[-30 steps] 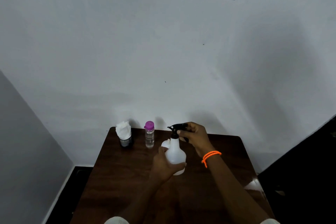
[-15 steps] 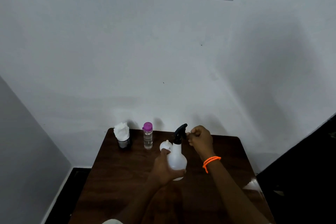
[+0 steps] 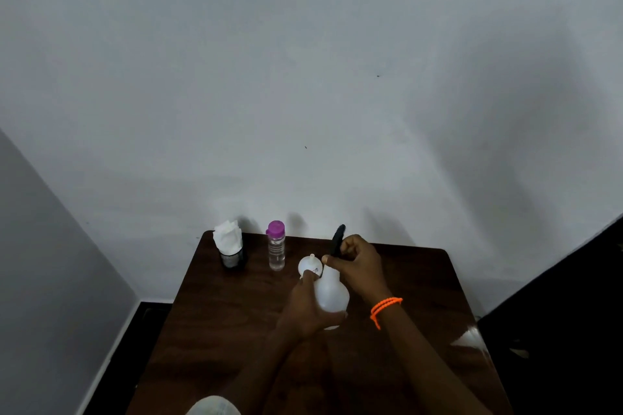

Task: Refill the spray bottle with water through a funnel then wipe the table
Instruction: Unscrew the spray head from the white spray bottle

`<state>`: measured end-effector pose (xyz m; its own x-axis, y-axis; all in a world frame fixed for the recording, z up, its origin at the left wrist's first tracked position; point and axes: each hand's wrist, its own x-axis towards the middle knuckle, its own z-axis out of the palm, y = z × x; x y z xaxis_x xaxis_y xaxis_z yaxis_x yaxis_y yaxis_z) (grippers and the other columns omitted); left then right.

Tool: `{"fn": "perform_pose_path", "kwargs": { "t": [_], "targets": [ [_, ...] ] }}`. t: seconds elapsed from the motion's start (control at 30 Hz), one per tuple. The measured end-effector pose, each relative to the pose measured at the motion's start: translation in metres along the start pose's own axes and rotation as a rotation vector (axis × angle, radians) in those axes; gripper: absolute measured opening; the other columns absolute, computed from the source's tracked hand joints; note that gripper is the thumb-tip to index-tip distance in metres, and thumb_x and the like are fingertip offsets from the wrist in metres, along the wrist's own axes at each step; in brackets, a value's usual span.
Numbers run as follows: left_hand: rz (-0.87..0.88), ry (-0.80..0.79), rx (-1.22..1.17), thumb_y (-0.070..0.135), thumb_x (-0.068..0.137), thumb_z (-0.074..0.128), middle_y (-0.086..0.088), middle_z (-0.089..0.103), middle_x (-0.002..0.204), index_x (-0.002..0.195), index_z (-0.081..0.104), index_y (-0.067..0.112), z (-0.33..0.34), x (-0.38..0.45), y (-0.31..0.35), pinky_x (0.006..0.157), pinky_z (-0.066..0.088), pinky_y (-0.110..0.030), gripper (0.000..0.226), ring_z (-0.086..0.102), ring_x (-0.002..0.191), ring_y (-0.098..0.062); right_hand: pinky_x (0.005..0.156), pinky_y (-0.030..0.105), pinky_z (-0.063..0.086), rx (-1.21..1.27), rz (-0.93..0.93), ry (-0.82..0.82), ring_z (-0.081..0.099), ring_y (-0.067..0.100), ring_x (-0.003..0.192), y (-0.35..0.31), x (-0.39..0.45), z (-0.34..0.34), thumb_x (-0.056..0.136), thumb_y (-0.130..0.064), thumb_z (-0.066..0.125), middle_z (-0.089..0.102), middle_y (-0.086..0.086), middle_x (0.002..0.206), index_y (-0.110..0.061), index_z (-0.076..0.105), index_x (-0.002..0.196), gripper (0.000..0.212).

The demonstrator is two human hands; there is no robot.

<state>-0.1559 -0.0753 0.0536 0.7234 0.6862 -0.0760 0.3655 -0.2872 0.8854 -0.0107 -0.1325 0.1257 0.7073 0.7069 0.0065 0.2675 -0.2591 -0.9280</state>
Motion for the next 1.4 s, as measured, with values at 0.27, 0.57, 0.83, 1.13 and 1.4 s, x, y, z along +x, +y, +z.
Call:
{"fn": "perform_pose_path", "kwargs": {
  "t": [0.27, 0.57, 0.83, 1.13, 1.4],
  "targets": [
    [0.033, 0.012, 0.032, 0.060, 0.052, 0.091, 0.013, 0.058, 0.118, 0.123, 0.043, 0.028, -0.001, 0.002, 0.001, 0.080, 0.057, -0.023, 0.091, 0.060, 0.106, -0.004, 0.086, 0.033, 0.058, 0.144, -0.030, -0.230, 0.072, 0.017, 0.097, -0.007, 0.002, -0.014, 0.080, -0.001, 0.078, 0.077, 0.003, 0.100, -0.014, 0.076, 0.105, 0.028],
    [0.056, 0.018, 0.031, 0.060, 0.052, 0.091, 0.012, 0.058, 0.119, 0.126, 0.043, 0.029, 0.001, 0.007, 0.004, 0.083, 0.058, -0.029, 0.095, 0.060, 0.107, -0.005, 0.084, 0.042, 0.059, 0.108, -0.042, -0.188, 0.074, 0.022, 0.091, -0.008, 0.010, -0.023, 0.070, -0.012, 0.091, 0.078, 0.002, 0.091, -0.018, 0.078, 0.093, 0.026],
    [0.065, 0.025, 0.014, 0.060, 0.051, 0.092, 0.013, 0.057, 0.121, 0.129, 0.040, 0.031, -0.001, 0.012, 0.007, 0.085, 0.057, -0.029, 0.098, 0.059, 0.109, -0.005, 0.095, 0.044, 0.058, 0.209, -0.040, -0.321, 0.072, 0.027, 0.104, -0.013, 0.016, -0.033, 0.080, 0.006, 0.078, 0.076, 0.014, 0.106, -0.010, 0.074, 0.111, 0.035],
    [0.078, 0.009, 0.013, 0.062, 0.051, 0.092, 0.012, 0.056, 0.127, 0.135, 0.038, 0.030, 0.003, 0.006, -0.002, 0.091, 0.058, -0.033, 0.105, 0.059, 0.115, -0.007, 0.094, 0.043, 0.059, 0.103, 0.005, -0.333, 0.074, 0.020, 0.100, -0.011, 0.016, -0.035, 0.067, -0.007, 0.092, 0.077, 0.004, 0.104, -0.016, 0.073, 0.108, 0.045],
    [0.056, 0.016, 0.007, 0.057, 0.051, 0.094, 0.012, 0.059, 0.122, 0.126, 0.046, 0.027, -0.003, -0.002, -0.005, 0.087, 0.055, -0.025, 0.095, 0.060, 0.112, -0.005, 0.086, 0.046, 0.059, 0.253, -0.005, -0.244, 0.073, 0.031, 0.088, -0.026, 0.016, -0.038, 0.075, -0.001, 0.086, 0.077, 0.014, 0.096, -0.006, 0.074, 0.100, 0.028]
  ]
}}
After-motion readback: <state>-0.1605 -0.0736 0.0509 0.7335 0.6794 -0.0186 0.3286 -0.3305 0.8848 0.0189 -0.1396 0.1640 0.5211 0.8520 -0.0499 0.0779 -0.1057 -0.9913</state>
